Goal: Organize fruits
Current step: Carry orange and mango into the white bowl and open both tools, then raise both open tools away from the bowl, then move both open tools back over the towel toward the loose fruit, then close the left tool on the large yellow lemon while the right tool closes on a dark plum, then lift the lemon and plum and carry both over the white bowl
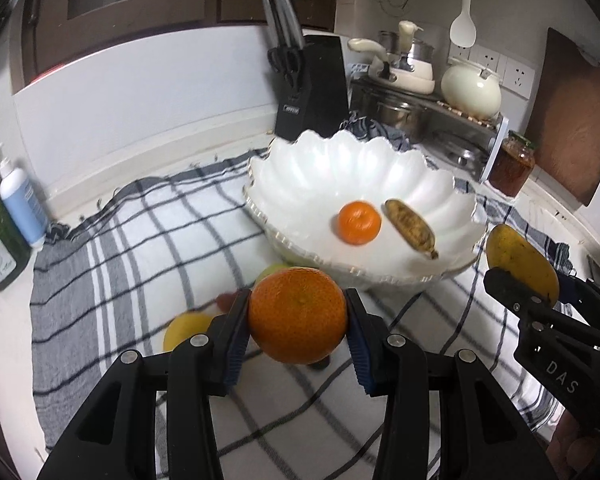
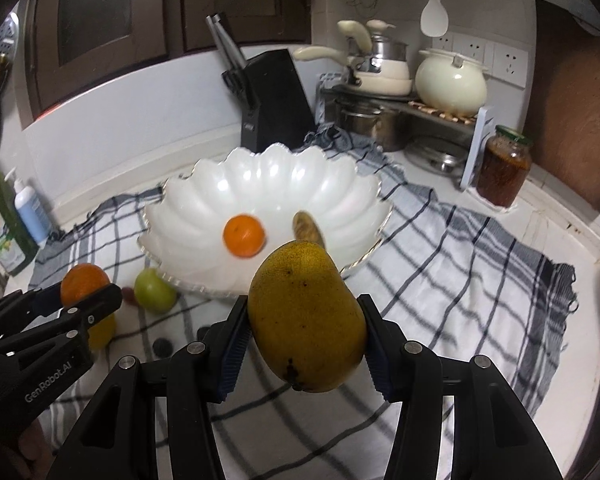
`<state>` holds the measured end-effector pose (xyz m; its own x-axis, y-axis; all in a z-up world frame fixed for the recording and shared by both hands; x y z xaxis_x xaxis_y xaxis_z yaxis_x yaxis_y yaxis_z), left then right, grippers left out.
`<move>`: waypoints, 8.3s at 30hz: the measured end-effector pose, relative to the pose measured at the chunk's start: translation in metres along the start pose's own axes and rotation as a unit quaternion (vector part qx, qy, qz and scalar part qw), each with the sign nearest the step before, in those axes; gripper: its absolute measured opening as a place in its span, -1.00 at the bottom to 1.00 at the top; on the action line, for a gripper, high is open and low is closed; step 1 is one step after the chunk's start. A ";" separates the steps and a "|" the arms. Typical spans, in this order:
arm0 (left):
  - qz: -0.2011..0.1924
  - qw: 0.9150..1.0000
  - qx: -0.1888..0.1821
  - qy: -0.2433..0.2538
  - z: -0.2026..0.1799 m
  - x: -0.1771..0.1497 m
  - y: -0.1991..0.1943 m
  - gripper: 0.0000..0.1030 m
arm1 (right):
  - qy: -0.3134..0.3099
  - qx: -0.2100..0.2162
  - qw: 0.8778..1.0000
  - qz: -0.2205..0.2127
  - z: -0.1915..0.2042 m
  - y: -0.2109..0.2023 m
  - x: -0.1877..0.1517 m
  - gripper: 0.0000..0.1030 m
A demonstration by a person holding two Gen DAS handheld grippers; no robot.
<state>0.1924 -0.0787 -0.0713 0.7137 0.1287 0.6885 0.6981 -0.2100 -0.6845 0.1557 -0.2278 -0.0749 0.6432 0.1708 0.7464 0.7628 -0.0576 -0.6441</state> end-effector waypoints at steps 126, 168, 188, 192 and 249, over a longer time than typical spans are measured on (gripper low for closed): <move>-0.018 0.996 0.085 -0.012 0.074 0.003 0.002 0.81 | -0.019 0.020 1.000 -0.002 0.063 0.018 0.002 0.23; 0.055 0.996 0.071 -0.022 0.081 -0.030 0.060 0.30 | -0.030 0.073 0.995 0.058 0.086 0.079 -0.029 -0.34; 0.062 0.996 0.066 -0.018 0.079 -0.035 0.053 0.06 | -0.030 0.074 0.996 0.039 0.085 0.064 -0.025 -0.46; 0.056 0.996 0.064 -0.017 0.076 -0.034 0.046 0.05 | -0.028 0.074 0.996 0.034 0.084 0.058 -0.024 -0.46; 0.012 1.000 0.008 0.016 -0.041 0.103 0.099 0.05 | 0.036 -0.032 0.999 0.005 -0.059 0.085 0.080 -0.46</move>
<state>0.3326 -0.1264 -0.0585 0.7284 0.0929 0.6788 0.6818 -0.1963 -0.7047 0.2763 -0.2774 -0.0599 0.6524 0.0981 0.7515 0.7573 -0.1222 -0.6415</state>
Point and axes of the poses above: each gripper's, at about its wrist camera, not at the fingertips, and y roughly the way its jaws point, z to its left, x to its top, the point moved 3 cm from there along y, roughly the way its jaws point, and after that the axes turned 15 degrees about -y, right-handed, at the moved point
